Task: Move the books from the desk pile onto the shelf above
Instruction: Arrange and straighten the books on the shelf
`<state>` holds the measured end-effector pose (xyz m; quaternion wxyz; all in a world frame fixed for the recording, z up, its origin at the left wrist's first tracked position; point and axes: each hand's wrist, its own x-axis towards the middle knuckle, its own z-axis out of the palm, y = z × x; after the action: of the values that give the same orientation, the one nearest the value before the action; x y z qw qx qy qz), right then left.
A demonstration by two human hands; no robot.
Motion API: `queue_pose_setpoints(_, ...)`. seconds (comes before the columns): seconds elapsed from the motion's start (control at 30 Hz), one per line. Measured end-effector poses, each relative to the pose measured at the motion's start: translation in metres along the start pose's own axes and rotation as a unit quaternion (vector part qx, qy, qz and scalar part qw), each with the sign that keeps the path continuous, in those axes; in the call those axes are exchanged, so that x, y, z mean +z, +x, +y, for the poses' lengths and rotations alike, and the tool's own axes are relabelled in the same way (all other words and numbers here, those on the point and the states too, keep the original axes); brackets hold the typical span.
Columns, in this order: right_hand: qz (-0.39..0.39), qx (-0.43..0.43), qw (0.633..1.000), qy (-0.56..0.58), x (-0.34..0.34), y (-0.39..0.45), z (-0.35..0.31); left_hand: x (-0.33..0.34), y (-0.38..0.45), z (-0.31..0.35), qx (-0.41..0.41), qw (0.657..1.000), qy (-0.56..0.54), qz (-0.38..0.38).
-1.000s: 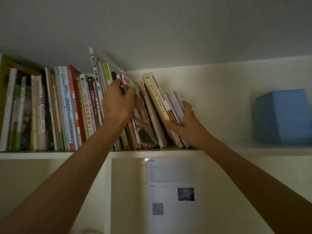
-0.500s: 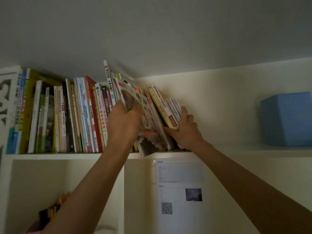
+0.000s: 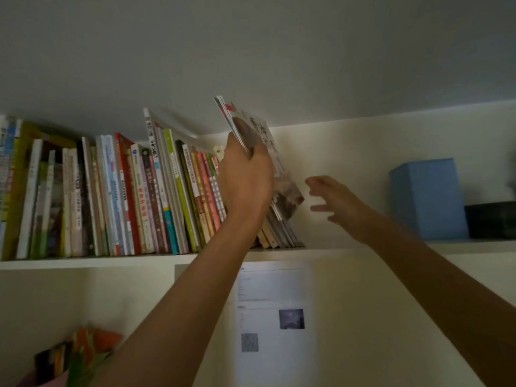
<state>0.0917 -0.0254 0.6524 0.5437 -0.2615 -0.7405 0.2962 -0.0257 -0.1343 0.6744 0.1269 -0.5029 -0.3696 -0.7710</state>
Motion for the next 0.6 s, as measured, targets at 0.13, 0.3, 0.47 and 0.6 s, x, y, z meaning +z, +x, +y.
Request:
queue_pose_setpoints(0.13,-0.077,0.058,0.993,0.069,-0.007,-0.005,0.016,0.023,-0.009,0.009,0.046,0.999,0.028,0.003)
queue_pose_setpoints(0.3,-0.059,0.066,0.993,-0.077,-0.015,0.0,0.033,0.066,-0.022,-0.014,0.03,0.983,0.18,-0.019)
queue_pose_setpoints(0.47,-0.082,0.021,0.991,-0.104,-0.013,0.007,0.039,0.083,-0.023,-0.081,-0.005,0.939,0.345,-0.014)
queue_pose_setpoints(0.6,-0.141,0.007,0.988,-0.057,-0.007,0.001,0.034,0.075,-0.019,-0.087,0.027,0.955,0.293,0.025)
